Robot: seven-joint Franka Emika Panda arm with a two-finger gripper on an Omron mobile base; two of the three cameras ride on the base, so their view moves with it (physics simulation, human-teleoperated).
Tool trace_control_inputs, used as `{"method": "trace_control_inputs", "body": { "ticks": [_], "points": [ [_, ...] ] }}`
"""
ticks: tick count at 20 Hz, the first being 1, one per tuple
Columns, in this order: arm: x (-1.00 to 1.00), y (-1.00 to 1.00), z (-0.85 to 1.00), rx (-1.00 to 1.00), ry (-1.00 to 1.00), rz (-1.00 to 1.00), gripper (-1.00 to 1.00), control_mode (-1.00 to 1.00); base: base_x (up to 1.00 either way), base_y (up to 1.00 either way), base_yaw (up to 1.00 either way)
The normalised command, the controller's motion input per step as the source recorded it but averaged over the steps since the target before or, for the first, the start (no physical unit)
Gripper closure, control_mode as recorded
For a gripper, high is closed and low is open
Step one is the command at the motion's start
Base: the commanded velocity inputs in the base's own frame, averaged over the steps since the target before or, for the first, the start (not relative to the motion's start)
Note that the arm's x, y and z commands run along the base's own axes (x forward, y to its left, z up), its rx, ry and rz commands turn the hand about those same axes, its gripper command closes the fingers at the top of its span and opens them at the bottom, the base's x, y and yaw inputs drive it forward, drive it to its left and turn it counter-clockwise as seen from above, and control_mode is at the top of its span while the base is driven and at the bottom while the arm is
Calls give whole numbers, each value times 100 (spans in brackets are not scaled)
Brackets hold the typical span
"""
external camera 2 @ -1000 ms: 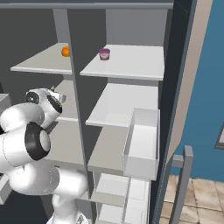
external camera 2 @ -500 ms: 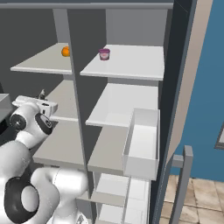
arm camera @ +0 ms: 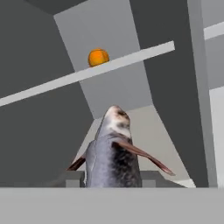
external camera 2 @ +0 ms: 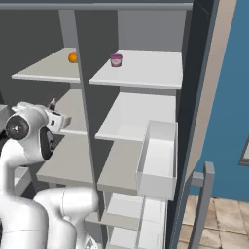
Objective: Pick up the frozen fish from the freezer, place it on any shelf in the fridge, and close the fridge and freezer doors when done.
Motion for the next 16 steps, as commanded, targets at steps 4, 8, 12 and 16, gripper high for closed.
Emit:
{"method": "trace_control_inputs", "body": {
  "ticks": [4, 8, 12, 16],
  "points": [
    [-100, -93, 98, 0, 33, -11, 100, -100, 0, 0, 0],
    [-100, -100, 71, -4, 41, -16, 100, -100, 0, 0, 0],
    [-72, -100, 25, -16, 30, -27, 100, -100, 0, 0, 0],
    [-5, -100, 10, -20, 5, -31, 100, -100, 0, 0, 0]
  ]
}}
